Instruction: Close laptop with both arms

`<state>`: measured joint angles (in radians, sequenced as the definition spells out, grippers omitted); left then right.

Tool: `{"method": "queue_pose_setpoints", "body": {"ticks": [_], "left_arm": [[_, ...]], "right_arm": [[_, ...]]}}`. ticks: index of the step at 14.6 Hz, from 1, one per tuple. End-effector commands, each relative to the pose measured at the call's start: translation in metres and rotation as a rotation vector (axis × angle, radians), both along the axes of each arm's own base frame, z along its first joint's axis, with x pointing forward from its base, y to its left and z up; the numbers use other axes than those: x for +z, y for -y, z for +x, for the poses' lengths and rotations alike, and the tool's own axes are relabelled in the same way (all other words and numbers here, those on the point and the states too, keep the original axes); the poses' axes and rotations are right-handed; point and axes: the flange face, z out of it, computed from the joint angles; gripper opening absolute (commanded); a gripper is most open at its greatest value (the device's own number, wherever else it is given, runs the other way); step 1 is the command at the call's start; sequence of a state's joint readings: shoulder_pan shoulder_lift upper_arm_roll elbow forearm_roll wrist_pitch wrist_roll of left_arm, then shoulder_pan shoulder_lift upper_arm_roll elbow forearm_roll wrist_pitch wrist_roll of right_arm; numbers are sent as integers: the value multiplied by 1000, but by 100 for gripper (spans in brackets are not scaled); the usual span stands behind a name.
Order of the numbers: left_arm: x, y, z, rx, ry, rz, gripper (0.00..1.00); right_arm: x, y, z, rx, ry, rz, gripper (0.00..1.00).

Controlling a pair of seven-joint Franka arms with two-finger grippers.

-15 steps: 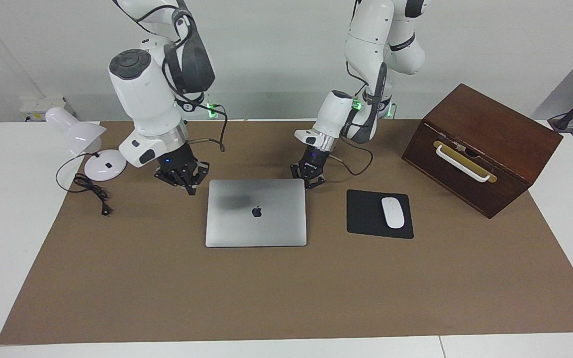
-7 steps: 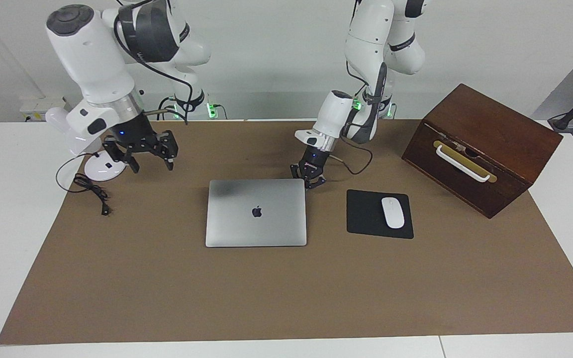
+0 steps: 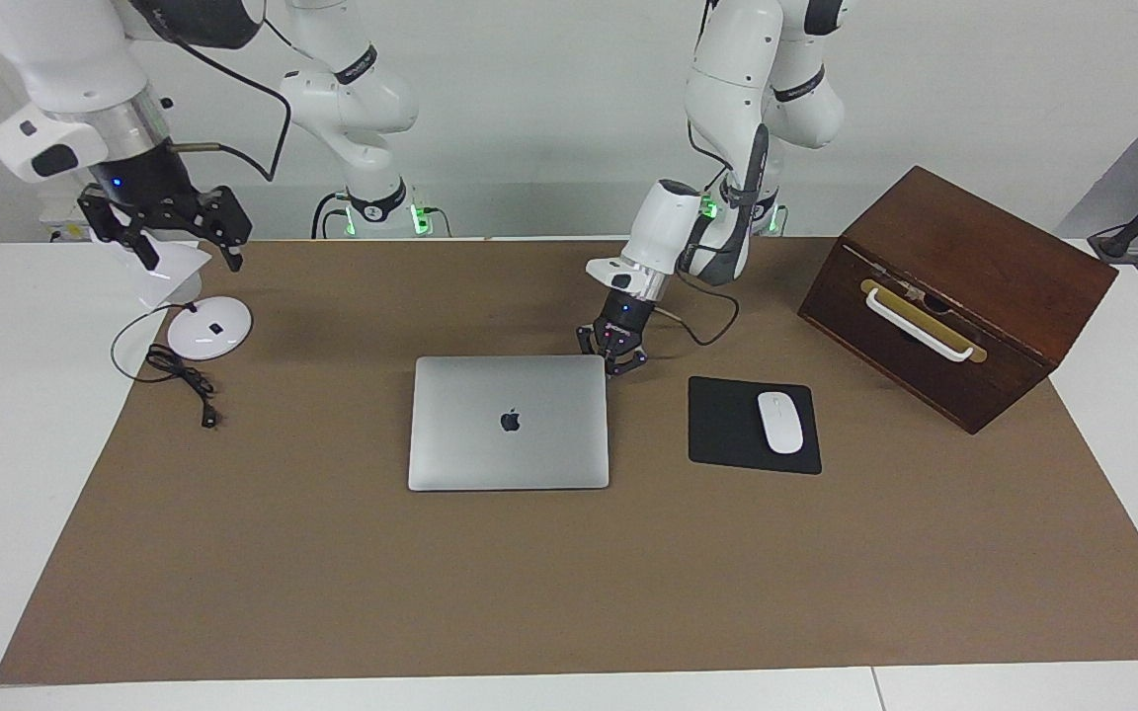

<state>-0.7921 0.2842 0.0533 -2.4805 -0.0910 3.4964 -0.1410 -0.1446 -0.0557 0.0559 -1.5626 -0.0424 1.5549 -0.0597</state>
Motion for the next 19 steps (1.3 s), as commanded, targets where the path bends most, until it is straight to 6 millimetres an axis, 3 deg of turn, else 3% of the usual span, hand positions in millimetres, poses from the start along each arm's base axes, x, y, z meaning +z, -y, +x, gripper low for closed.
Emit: {"method": "queue_pose_setpoints", "body": {"ticks": [1,5,9,16,19], "left_arm": [[-7,-16,-2,26,-57,37,0],[12,-16,-3,23,-88,50,0],[29,-18,-6,25,-131,68,0],[82,-41,-7,31,-312,177,0],[93,-47,0,43,-348,195,0]], "right_arm": [[-3,16,-33,-3,-9,0,100],[-10,4,-39,-80,-4,81,100],[-7,-28,-31,-62,33,79,100],[-9,-46,-32,-18,18,79,100],[-9,-46,-32,-16,18,79,100]]}}
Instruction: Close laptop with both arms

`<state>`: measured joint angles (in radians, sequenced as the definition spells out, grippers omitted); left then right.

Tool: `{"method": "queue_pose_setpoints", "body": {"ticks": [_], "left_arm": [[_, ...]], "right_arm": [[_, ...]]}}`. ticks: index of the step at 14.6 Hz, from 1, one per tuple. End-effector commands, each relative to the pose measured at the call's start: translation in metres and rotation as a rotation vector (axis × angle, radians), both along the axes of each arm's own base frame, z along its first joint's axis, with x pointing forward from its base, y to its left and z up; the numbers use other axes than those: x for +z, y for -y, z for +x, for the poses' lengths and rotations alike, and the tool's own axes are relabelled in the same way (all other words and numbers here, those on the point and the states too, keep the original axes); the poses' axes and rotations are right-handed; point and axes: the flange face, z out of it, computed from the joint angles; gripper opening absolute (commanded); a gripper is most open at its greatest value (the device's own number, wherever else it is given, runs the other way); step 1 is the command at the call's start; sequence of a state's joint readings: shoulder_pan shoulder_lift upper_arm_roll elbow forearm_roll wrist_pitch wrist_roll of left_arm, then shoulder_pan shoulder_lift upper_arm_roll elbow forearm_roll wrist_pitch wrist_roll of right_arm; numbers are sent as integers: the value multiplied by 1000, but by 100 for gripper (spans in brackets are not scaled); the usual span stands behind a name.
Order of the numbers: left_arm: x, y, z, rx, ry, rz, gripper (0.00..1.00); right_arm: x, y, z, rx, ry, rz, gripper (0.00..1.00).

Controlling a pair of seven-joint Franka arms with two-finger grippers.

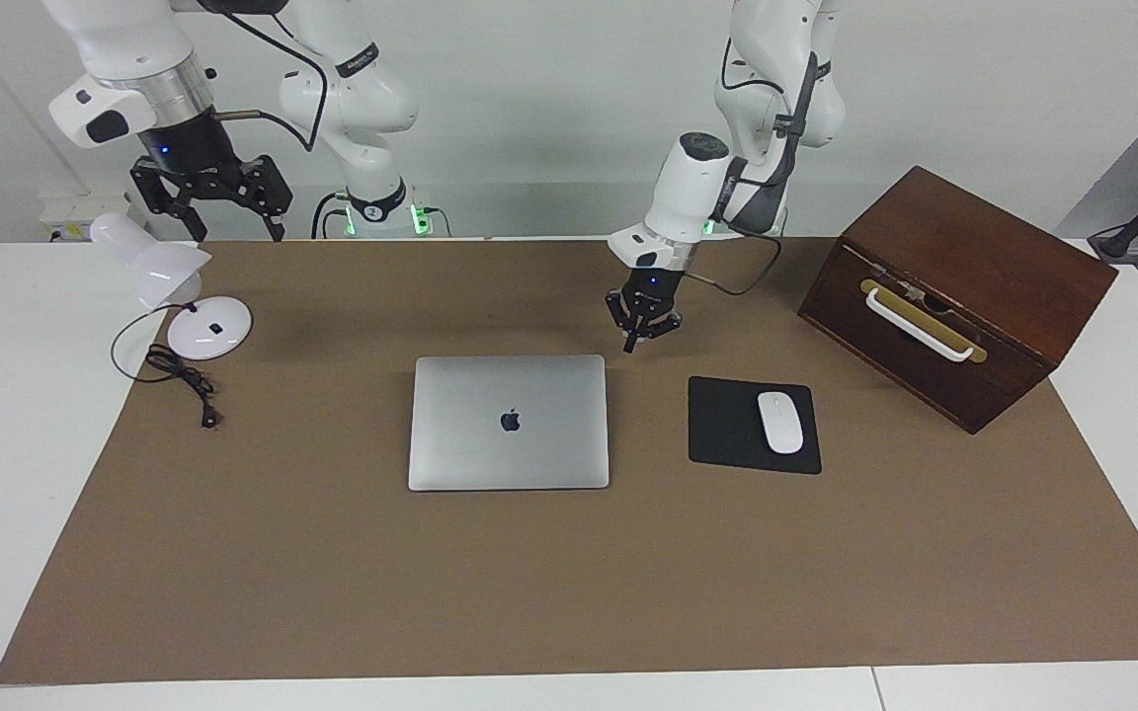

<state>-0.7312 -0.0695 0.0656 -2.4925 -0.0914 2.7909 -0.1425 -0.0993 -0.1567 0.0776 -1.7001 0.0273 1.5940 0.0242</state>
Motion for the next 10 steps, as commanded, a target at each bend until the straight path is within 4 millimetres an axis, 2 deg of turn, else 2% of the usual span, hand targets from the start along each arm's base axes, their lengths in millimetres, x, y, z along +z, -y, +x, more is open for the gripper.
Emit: {"method": "queue_pose_setpoints", "body": {"ticks": [1,5,10], "left_arm": [[13,-5,4,-2,-38,24,0],[32,-11,16,1,-109,67,0],[70,-44,35,22,-133,81,0]], "right_arm": [[0,0,-6,1,11,15,100],[1,0,-6,3,11,13,100],[1,0,-6,1,13,13,100]]}}
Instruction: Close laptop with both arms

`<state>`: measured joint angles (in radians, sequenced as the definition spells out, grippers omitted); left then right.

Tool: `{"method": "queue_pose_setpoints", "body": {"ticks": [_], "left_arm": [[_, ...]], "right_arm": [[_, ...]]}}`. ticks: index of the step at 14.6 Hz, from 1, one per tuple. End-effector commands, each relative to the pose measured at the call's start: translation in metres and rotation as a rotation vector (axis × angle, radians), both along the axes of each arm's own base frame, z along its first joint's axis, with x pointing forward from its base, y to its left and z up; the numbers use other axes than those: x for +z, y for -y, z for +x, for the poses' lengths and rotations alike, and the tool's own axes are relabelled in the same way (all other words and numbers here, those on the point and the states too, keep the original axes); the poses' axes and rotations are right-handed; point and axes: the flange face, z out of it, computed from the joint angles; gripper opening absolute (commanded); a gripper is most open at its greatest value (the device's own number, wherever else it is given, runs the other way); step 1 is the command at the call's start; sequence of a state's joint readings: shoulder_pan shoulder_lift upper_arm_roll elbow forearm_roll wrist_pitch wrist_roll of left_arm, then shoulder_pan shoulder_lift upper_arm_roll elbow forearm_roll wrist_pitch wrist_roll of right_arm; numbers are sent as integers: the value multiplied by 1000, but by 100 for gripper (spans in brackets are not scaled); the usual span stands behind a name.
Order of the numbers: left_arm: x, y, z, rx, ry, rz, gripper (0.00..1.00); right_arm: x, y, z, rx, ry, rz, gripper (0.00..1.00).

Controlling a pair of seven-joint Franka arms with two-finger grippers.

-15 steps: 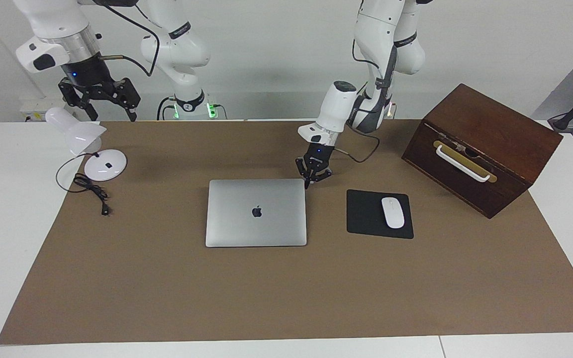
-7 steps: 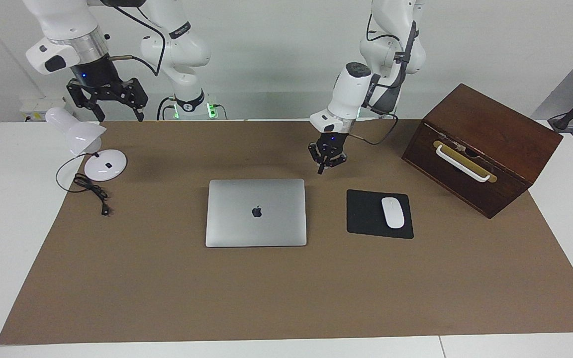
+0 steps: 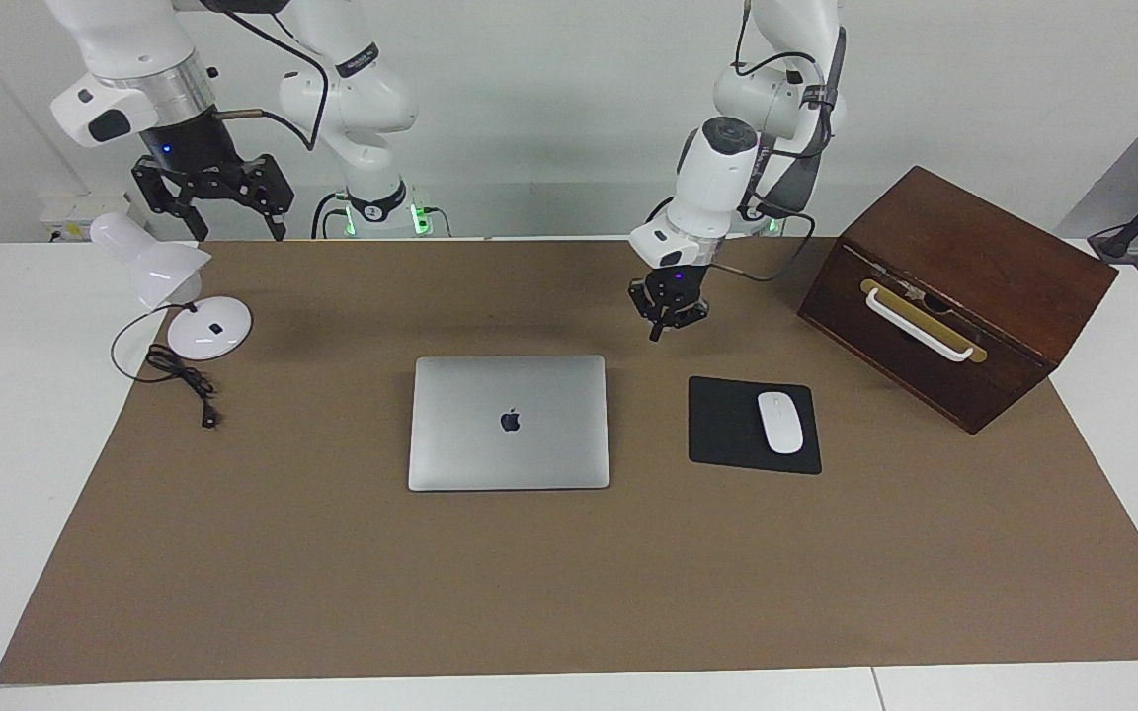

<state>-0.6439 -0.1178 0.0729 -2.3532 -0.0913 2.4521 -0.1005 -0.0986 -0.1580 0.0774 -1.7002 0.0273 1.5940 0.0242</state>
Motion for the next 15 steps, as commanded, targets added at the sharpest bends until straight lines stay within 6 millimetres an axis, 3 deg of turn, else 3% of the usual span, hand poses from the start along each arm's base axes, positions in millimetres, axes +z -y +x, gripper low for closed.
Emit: {"method": "queue_pose_setpoints", "body": {"ticks": [1,8,9,10,11,12,15], "left_arm": [[31,-23,3,-1,-8,5,0],[93,-66,15,75,-55,14,0],[100,-75,15,89,-54,14,16],[104,-79,14,94,-57,12,43],[109,-85,13,104,-59,12,80],[114,-96,17,126,-56,10,100],[145,-116,29,168,-52,7,100]], "right_arm": [[0,1,-5,1,12,15,100],[0,2,-5,1,12,13,100],[0,3,-5,-1,15,13,100],[1,3,-5,-1,19,15,100],[0,2,-4,-1,21,13,100],[1,2,-4,-1,22,15,100],[2,2,-3,3,27,13,100]]}}
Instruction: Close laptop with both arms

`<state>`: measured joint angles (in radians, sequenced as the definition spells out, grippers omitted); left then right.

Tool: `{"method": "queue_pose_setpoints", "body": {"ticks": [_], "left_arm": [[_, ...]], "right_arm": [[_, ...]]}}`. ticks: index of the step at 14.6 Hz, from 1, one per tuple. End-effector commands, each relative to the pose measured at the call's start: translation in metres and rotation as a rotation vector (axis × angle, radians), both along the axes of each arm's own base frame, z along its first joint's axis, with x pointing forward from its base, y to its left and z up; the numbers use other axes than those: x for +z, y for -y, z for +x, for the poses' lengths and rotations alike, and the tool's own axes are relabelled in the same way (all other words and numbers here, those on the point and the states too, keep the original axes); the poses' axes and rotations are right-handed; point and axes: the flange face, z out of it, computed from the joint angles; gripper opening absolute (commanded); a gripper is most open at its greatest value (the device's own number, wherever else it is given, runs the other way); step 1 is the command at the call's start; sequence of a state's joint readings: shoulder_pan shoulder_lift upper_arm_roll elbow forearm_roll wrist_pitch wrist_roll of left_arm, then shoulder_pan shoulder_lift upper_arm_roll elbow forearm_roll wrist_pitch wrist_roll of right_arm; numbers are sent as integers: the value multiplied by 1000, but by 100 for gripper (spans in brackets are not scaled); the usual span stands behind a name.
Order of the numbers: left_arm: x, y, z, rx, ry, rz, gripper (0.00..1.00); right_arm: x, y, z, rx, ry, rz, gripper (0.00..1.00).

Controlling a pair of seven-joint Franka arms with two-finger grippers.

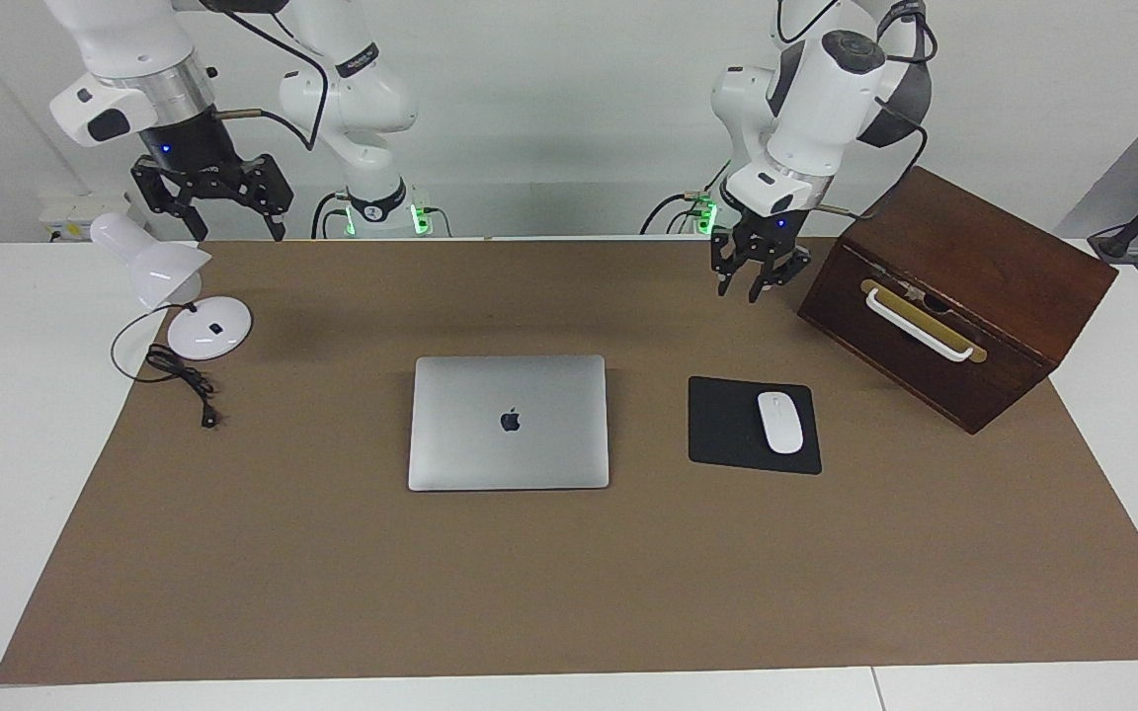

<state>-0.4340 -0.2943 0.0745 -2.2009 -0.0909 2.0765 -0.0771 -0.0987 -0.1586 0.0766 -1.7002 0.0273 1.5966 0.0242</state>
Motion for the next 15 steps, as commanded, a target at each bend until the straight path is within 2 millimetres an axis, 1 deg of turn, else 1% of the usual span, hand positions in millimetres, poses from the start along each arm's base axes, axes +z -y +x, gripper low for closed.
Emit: {"method": "queue_pose_setpoints", "body": {"ticks": [1,4,8,9,10,12,14,15], "left_arm": [[31,-20,8,25,-3,8,100],[46,-46,13,71,-33,19,100],[69,-77,25,113,-22,17,100],[73,-90,31,133,-13,16,100],[81,-103,37,159,-4,15,100],[95,-124,50,200,-21,22,100],[112,-142,61,227,-32,53,100],[122,-145,66,224,-24,90,100]], "right_arm": [[1,2,-3,3,22,13,100],[1,3,-3,0,24,13,100],[1,6,-2,-2,22,13,100],[1,6,-2,-2,24,13,100],[1,6,-3,-5,21,13,100],[2,5,-3,-5,24,13,100],[1,6,-2,-3,24,13,100],[1,6,-2,-5,24,13,100]]}}
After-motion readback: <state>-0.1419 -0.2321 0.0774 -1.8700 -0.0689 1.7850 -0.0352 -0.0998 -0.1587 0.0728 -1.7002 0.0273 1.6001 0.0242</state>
